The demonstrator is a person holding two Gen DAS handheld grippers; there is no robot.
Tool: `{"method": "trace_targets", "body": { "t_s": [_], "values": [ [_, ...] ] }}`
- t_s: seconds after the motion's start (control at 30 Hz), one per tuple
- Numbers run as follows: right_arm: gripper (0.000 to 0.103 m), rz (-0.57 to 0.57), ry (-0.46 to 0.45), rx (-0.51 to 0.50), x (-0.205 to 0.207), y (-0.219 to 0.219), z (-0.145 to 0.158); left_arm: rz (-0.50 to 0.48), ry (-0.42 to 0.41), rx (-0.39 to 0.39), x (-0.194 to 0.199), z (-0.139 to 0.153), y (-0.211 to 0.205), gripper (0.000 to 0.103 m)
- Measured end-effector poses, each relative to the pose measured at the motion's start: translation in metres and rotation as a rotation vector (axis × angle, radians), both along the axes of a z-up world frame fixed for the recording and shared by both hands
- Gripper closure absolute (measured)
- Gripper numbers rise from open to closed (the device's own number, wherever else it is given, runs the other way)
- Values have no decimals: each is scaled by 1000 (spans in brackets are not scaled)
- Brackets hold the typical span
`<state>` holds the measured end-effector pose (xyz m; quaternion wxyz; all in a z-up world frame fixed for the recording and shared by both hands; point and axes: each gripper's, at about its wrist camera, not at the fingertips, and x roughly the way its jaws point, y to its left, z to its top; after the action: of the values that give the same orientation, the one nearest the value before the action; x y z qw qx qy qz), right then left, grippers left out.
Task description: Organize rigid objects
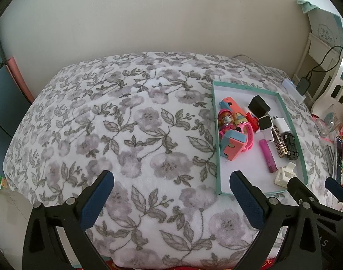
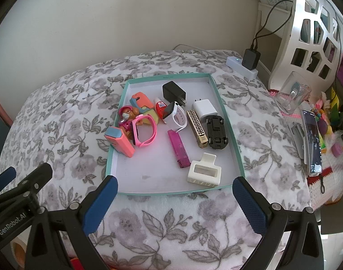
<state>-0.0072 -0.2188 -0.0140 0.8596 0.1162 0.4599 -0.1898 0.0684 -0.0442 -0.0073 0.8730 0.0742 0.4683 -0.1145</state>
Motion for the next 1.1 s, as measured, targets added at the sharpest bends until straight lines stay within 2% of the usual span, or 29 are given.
{"method": "trace_targets", "body": {
  "t_s": [0.73, 1.1],
  "values": [
    [0, 2, 3, -5, 1, 1, 0, 1, -3, 6, 0, 0, 0, 1],
    [0, 3, 1, -5, -1, -2, -1, 35, 7, 4, 2, -2, 5, 1]
  ]
}}
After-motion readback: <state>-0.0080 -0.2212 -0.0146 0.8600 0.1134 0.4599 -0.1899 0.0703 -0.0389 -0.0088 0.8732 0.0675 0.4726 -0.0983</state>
